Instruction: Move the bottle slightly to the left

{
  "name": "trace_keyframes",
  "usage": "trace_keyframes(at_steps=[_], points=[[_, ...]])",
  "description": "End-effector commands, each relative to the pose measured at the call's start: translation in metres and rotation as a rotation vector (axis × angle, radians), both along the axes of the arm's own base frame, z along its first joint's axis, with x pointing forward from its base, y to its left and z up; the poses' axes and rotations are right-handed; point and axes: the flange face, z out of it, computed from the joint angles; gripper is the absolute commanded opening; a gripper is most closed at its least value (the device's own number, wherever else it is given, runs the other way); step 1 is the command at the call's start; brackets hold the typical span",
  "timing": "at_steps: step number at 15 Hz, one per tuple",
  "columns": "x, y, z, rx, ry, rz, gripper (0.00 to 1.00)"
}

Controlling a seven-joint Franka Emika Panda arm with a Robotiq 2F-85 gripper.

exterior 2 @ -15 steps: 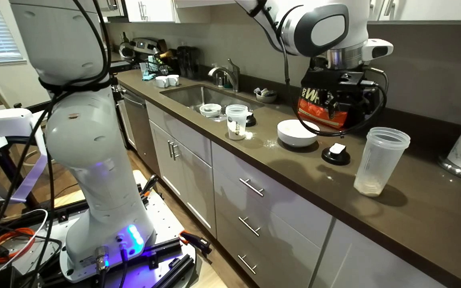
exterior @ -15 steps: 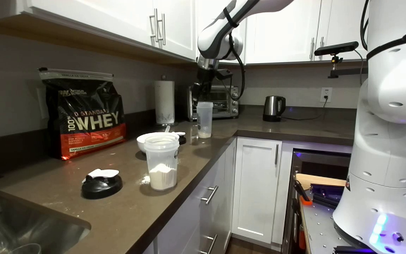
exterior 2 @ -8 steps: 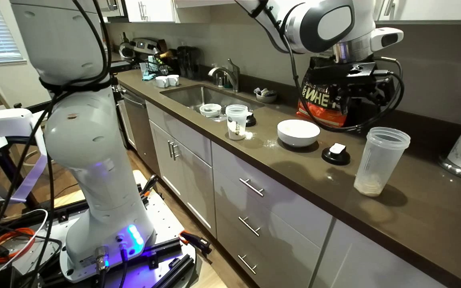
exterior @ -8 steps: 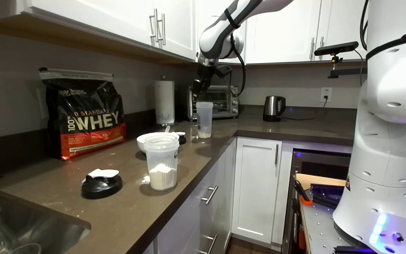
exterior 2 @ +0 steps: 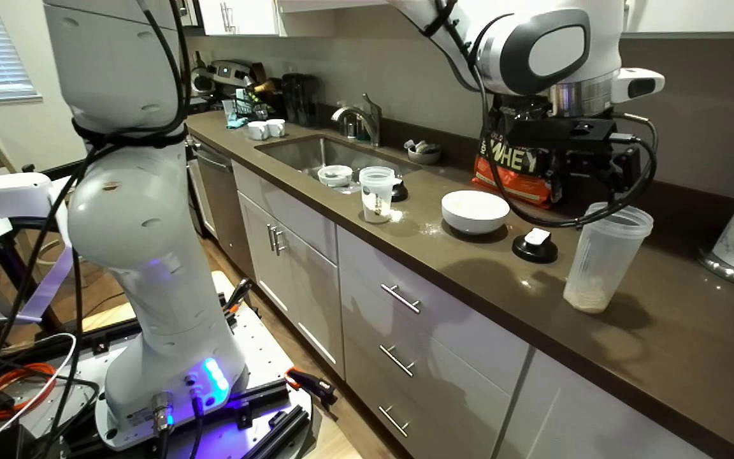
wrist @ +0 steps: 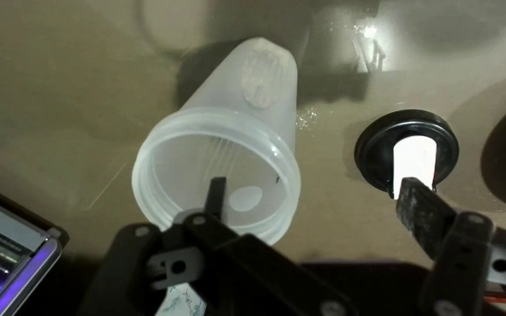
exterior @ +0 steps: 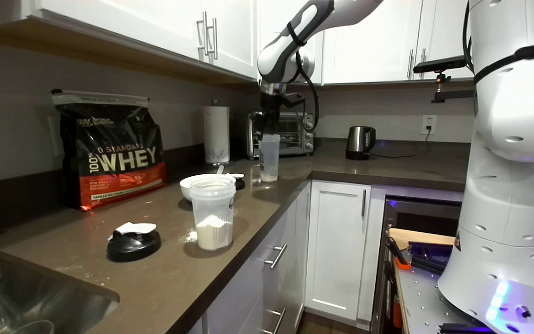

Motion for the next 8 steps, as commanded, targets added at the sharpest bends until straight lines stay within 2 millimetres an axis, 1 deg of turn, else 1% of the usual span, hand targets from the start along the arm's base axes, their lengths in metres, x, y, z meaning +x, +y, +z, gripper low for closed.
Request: trace_keyframes(at_steps=[1,2,3,4,5,6,8], points=[[0.0101,-0.0100,-0.0006,0.046,0.032,-0.031,0.95],[0.0109,-0.0116,0.0000,0.055,0.043,-0.036,0.97],[0.0117,-0.0124,0.0008,0.065,0.051,-0.039,0.87],[0.0124,-0.0133,0.0023,0.074,0.062,-0.042,0.86],[0.0132,-0.0142,0.0034,0.083,0.071,-0.047,0.79],[0.0139,-0.0152,0.0044,0.091,0.078,-0.049,0.64],[0.0145,-0.0165,0.0071,0.105,0.095,-0.054,0.58]])
